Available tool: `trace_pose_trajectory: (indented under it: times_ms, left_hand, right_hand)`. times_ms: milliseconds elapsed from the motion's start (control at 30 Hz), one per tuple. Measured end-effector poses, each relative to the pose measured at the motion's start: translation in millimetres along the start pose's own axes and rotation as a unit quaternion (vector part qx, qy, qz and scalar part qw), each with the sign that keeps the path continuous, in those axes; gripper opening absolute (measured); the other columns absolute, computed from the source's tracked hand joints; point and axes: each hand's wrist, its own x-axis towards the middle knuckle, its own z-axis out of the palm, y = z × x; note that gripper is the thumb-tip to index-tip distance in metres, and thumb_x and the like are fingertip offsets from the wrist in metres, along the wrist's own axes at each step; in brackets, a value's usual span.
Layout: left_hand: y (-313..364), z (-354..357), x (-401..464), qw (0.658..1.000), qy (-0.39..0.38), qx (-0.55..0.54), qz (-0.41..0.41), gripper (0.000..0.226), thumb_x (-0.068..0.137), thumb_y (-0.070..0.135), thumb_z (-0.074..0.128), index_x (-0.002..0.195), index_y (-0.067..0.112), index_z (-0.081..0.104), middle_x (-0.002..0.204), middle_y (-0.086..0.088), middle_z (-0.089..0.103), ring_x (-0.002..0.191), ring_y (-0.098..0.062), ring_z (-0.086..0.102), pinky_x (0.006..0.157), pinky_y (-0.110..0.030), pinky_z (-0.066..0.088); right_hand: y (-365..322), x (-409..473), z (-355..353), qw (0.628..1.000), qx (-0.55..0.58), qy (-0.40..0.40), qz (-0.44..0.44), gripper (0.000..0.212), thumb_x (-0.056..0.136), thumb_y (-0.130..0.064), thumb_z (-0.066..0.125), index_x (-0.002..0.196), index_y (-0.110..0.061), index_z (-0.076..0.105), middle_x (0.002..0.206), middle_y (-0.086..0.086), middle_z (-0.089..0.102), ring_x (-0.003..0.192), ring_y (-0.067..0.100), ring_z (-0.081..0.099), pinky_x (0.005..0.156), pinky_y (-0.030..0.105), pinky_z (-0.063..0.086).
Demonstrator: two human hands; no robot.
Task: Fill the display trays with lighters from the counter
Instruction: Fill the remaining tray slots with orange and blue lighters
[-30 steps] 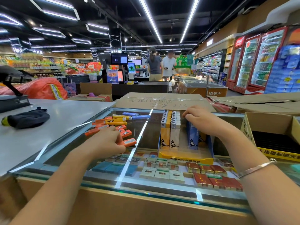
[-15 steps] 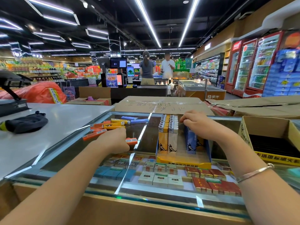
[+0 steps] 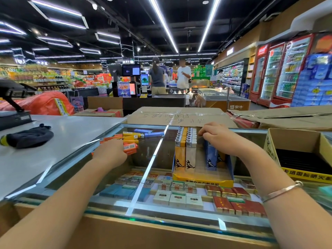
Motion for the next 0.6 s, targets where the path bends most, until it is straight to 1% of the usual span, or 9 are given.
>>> trace_pose_trajectory:
  times_ms: [33, 100, 167, 233, 300, 367, 500, 567, 600]
  left_hand:
    - [0, 1, 1, 1.000, -0.006, 0.005, 0.005, 0.017, 0.089, 0.034, 0.055, 0.103, 0.023, 0.057, 0.092, 0.002, 0.060, 0.080, -0.012, 0.056, 0.062, -0.025, 0.043]
    - [5, 0, 4, 0.999, -0.037, 0.007, 0.019, 0.021, 0.086, 0.041, 0.058, 0.098, 0.023, 0.057, 0.088, 0.004, 0.061, 0.079, -0.011, 0.058, 0.067, -0.027, 0.049]
    - [12, -3, 7, 0.994, -0.106, -0.035, 0.017, 0.026, 0.082, 0.043, 0.064, 0.093, 0.021, 0.056, 0.086, 0.002, 0.062, 0.078, -0.012, 0.061, 0.072, -0.029, 0.054]
    - [17, -7, 11, 0.977, -0.185, -0.105, 0.009, 0.027, 0.079, 0.037, 0.069, 0.092, 0.018, 0.056, 0.089, -0.003, 0.062, 0.080, -0.015, 0.063, 0.072, -0.025, 0.055]
    - [21, -11, 14, 0.963, -0.235, -0.131, 0.017, 0.029, 0.076, 0.034, 0.072, 0.091, 0.019, 0.054, 0.092, -0.005, 0.061, 0.083, -0.017, 0.062, 0.070, -0.024, 0.054]
    - [26, -14, 15, 0.960, -0.242, -0.138, 0.027, 0.031, 0.073, 0.035, 0.073, 0.092, 0.023, 0.051, 0.093, -0.004, 0.059, 0.084, -0.017, 0.061, 0.068, -0.023, 0.053]
    - [37, -17, 14, 0.956, -0.215, -0.196, 0.021, 0.040, 0.075, 0.037, 0.074, 0.101, 0.026, 0.047, 0.096, 0.002, 0.052, 0.085, -0.015, 0.055, 0.063, -0.022, 0.047]
    - [44, -23, 14, 0.945, -0.180, -0.271, 0.031, 0.050, 0.077, 0.035, 0.074, 0.113, 0.034, 0.039, 0.102, 0.005, 0.048, 0.084, -0.014, 0.053, 0.059, -0.020, 0.043]
    - [48, -28, 14, 0.932, -0.153, -0.326, 0.038, 0.054, 0.077, 0.034, 0.074, 0.117, 0.037, 0.038, 0.106, 0.005, 0.048, 0.084, -0.014, 0.054, 0.057, -0.019, 0.043]
  right_hand:
    - [0, 0, 0, 1.000, 0.000, 0.000, 0.001, 0.032, 0.099, -0.022, 0.034, 0.123, -0.019, 0.055, 0.136, 0.005, 0.042, 0.126, 0.022, 0.032, 0.103, 0.038, 0.027]
    - [0, 0, 0, 1.000, -0.001, 0.000, 0.001, 0.032, 0.099, -0.022, 0.033, 0.123, -0.018, 0.055, 0.137, 0.005, 0.042, 0.126, 0.022, 0.032, 0.104, 0.038, 0.027]
    - [-1, 0, 0, 1.000, -0.004, 0.000, 0.002, 0.033, 0.099, -0.022, 0.033, 0.124, -0.018, 0.054, 0.138, 0.005, 0.041, 0.126, 0.022, 0.032, 0.105, 0.038, 0.027]
    - [-1, -1, 0, 1.000, -0.006, 0.000, 0.002, 0.033, 0.099, -0.023, 0.033, 0.124, -0.019, 0.054, 0.138, 0.005, 0.041, 0.126, 0.021, 0.033, 0.105, 0.038, 0.027]
    - [-1, -1, -1, 1.000, -0.006, 0.001, 0.003, 0.032, 0.099, -0.023, 0.034, 0.123, -0.019, 0.054, 0.137, 0.004, 0.042, 0.125, 0.021, 0.033, 0.105, 0.038, 0.028]
    - [-1, -2, -1, 1.000, -0.003, 0.000, 0.004, 0.032, 0.099, -0.023, 0.034, 0.122, -0.019, 0.055, 0.137, 0.004, 0.042, 0.126, 0.021, 0.033, 0.105, 0.039, 0.028]
    - [-3, -2, -3, 1.000, 0.004, 0.001, 0.007, 0.031, 0.099, -0.024, 0.035, 0.122, -0.019, 0.055, 0.134, 0.003, 0.044, 0.123, 0.020, 0.035, 0.105, 0.039, 0.030]
    - [-3, -3, -4, 1.000, 0.005, 0.000, 0.007, 0.031, 0.099, -0.029, 0.036, 0.123, -0.020, 0.053, 0.132, 0.003, 0.046, 0.120, 0.019, 0.039, 0.104, 0.040, 0.033]
    - [-3, -4, -4, 1.000, 0.008, 0.000, 0.008, 0.032, 0.099, -0.033, 0.036, 0.124, -0.021, 0.050, 0.131, 0.002, 0.048, 0.118, 0.019, 0.041, 0.104, 0.041, 0.034]
